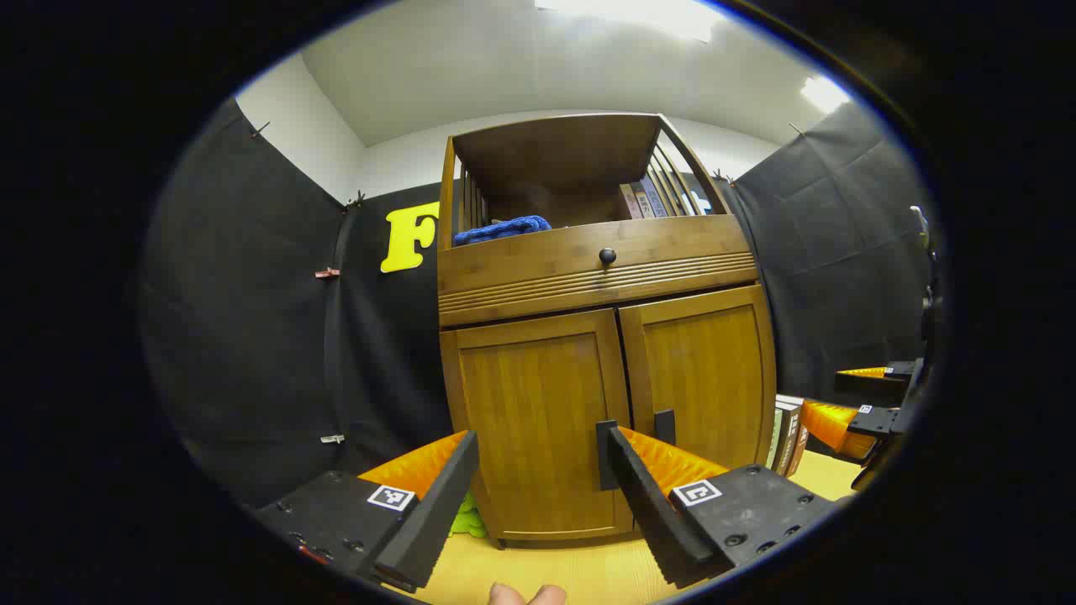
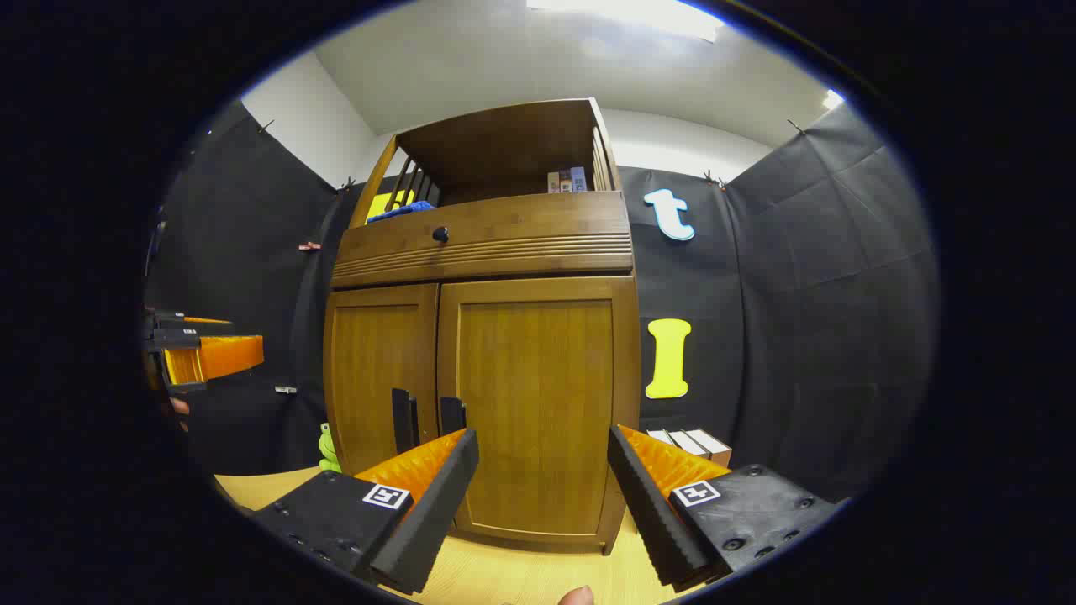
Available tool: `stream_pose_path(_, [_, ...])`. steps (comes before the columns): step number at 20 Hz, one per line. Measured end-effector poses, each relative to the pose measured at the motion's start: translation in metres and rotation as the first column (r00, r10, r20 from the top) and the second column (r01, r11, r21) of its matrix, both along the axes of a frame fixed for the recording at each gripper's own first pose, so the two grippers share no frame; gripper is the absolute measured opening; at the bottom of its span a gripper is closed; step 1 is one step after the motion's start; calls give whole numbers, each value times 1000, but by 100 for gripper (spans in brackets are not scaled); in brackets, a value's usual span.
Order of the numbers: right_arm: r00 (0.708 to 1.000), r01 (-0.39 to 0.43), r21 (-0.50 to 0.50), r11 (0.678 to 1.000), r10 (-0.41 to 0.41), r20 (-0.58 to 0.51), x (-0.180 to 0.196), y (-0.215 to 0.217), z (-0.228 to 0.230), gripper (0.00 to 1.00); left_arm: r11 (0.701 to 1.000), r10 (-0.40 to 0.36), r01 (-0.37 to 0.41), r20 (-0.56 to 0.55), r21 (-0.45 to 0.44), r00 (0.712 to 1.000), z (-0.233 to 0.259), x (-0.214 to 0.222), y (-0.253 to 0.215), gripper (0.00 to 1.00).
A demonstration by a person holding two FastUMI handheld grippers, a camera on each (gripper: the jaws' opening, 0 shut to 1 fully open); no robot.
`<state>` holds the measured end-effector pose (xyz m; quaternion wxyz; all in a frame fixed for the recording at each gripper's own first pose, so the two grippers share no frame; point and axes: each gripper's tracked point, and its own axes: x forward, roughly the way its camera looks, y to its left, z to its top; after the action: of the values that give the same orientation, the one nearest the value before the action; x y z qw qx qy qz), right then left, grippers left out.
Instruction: Open the right door of the double-door shoe cabinet with the right hand, and open the left door with the left hand.
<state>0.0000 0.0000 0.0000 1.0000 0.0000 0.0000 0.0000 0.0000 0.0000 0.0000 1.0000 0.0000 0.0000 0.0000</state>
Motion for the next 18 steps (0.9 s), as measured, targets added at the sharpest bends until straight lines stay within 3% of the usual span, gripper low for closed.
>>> stream_pose_path(4, [999, 26, 6, 1000, -26, -23, 2, -1, -1, 98, 1000, 0, 0, -7, -15, 1000, -5, -1, 1, 95])
stream_pose_path(5, [998, 49, 2, 999, -49, -30, 2, -3, -3, 98, 1000, -6, 6, -15, -19, 1000, -8, 0, -1, 91])
stream_pose_path(8, [996, 77, 15, 997, -76, -48, 3, 1, 0, 98, 998, -35, 34, -31, -53, 999, -16, 5, -5, 100])
stream_pose_path(10, [995, 85, 0, 996, -84, -45, 1, 3, 5, 98, 996, -55, 52, -32, -79, 998, -23, 6, -8, 91])
stream_pose_path(14, [996, 78, -2, 997, -78, -39, -1, 22, 9, 98, 990, -78, 71, -56, -119, 995, -38, 14, -7, 100])
stream_pose_path(16, [997, 69, -1, 998, -69, -37, 3, 33, 11, 99, 988, -92, 84, -64, -129, 994, -42, 17, -7, 91])
stream_pose_path(17, [997, 68, -5, 998, -68, -33, 5, 38, 11, 98, 989, -90, 83, -58, -122, 994, -41, 19, -4, 100])
stream_pose_path(18, [997, 68, -7, 998, -68, -34, 7, 41, 11, 98, 990, -91, 84, -55, -116, 994, -43, 21, -2, 100])
